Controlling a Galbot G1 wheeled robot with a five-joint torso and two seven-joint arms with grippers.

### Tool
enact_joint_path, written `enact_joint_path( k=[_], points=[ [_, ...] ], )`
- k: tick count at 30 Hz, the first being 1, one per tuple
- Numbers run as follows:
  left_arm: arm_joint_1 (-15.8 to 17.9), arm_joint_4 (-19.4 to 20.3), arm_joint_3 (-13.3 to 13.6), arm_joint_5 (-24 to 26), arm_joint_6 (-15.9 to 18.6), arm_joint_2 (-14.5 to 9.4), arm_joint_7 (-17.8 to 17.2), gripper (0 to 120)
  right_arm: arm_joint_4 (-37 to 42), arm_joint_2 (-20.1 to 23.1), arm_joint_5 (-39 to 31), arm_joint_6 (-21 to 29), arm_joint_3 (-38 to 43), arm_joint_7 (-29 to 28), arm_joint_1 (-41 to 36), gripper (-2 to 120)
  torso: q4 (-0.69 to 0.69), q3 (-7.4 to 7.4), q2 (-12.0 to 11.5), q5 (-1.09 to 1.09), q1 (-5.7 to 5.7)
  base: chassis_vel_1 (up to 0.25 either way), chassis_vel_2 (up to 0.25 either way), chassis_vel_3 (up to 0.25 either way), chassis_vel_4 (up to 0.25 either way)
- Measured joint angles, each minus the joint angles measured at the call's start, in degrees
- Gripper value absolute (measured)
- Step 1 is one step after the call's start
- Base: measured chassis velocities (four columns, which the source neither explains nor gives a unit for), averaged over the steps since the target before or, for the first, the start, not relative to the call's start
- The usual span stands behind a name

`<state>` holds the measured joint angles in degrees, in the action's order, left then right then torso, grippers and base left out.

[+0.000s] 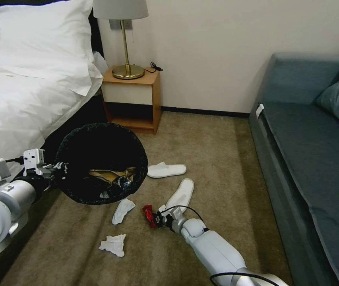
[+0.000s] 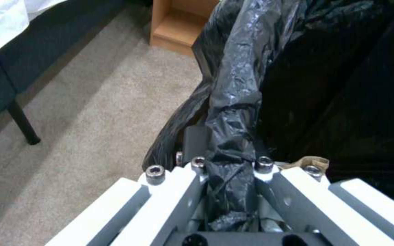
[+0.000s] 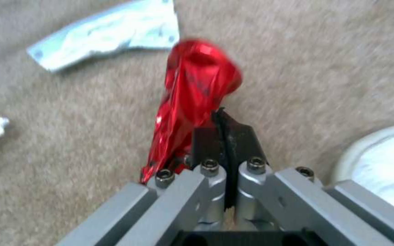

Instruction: Pick up the trash bin, then pick up the garbage on the floor and place it into the trash bin.

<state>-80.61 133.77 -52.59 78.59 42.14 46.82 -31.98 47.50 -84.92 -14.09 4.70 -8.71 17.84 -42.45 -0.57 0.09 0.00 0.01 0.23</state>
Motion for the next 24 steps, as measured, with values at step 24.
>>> enact_joint_path(
  k=[24],
  points=[
    [-0.08,-0.16,0.42,-0.99,0.0,0.04,1.03,2,7.58,1.09,-5.18,6.09,-3.74,-6.82,-1.32,24,0.01,0.0,0.0,-0.01,0.0,0.0,0.0,0.0,0.0]
  ],
)
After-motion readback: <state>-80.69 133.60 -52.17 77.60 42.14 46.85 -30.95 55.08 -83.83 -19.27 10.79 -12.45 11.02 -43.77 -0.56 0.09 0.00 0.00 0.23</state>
